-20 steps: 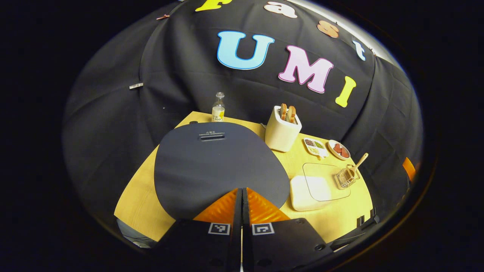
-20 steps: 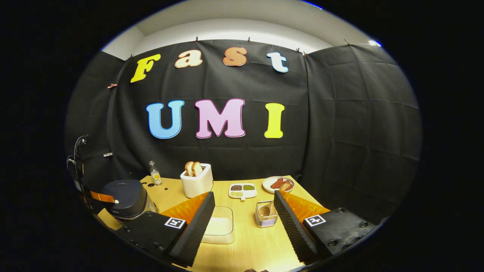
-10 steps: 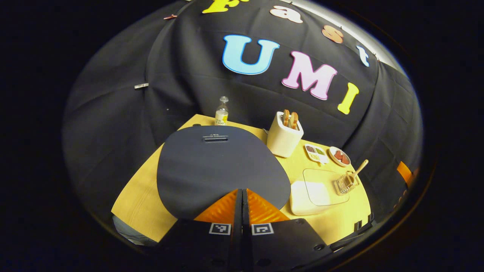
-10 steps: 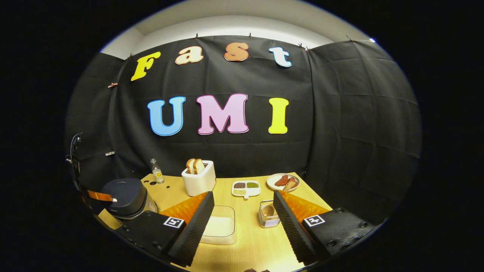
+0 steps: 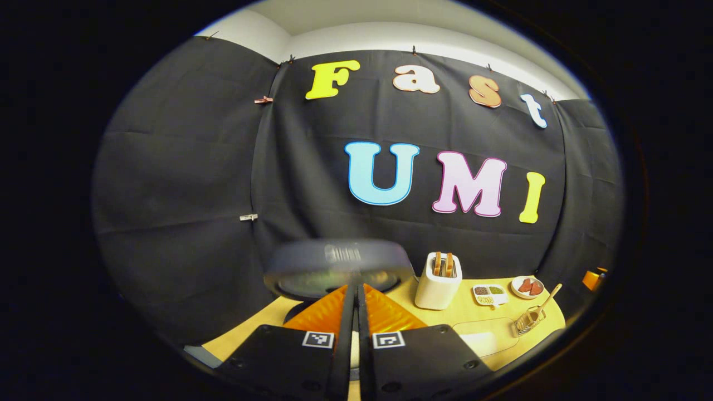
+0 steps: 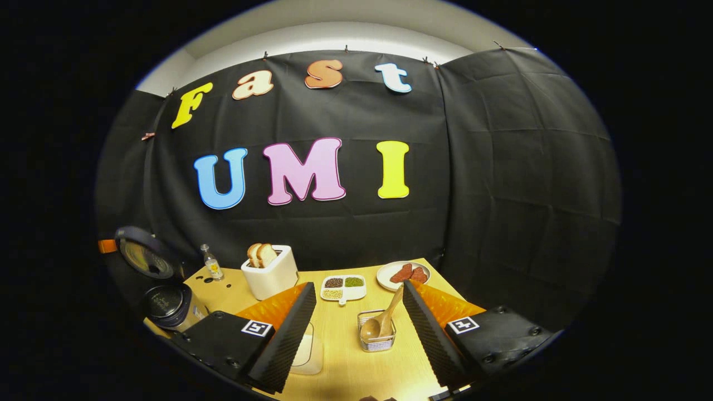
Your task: Close the left gripper, press the button to open the rice cooker; take a wooden spoon from the chopstick holder with the right hand, scoop a spoonful of rice and pour it into the rice cooker, then put the wooden spoon back into the chopstick holder.
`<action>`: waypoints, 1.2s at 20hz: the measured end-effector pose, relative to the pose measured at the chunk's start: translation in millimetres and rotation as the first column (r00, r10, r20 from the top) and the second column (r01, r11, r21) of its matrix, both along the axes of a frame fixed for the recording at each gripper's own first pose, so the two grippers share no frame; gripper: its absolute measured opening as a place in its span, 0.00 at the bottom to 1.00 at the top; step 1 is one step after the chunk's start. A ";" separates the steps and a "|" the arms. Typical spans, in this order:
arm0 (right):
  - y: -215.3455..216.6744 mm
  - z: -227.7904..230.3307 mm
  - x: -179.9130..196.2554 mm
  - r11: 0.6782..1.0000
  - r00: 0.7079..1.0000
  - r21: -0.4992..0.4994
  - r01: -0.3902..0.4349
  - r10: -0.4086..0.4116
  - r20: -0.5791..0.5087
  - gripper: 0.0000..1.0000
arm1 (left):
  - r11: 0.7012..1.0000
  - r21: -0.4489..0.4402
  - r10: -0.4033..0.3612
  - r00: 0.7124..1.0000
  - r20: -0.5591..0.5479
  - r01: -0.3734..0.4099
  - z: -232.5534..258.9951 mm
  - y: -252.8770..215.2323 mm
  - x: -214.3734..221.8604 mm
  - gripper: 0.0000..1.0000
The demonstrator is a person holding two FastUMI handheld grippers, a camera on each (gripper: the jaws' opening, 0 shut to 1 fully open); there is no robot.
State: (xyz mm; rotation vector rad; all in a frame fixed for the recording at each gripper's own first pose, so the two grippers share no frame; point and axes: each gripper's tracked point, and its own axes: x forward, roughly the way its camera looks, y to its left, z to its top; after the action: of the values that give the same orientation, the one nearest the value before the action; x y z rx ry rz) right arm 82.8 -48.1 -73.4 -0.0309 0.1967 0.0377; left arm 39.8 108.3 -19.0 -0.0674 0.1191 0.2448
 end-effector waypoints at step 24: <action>-74.2 -183.5 164.1 0.952 0.905 0.273 0.136 -0.008 -0.425 0.98 | 0.973 -0.097 0.180 0.953 -0.243 -0.208 -99.9 -114.2 -52.6 0.95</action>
State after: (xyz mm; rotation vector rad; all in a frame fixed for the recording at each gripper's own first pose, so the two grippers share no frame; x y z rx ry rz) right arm 246.8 -122.3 -256.8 0.2890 0.6236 -0.0019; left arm -12.8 -5.9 -118.9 -0.1725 0.3627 0.4428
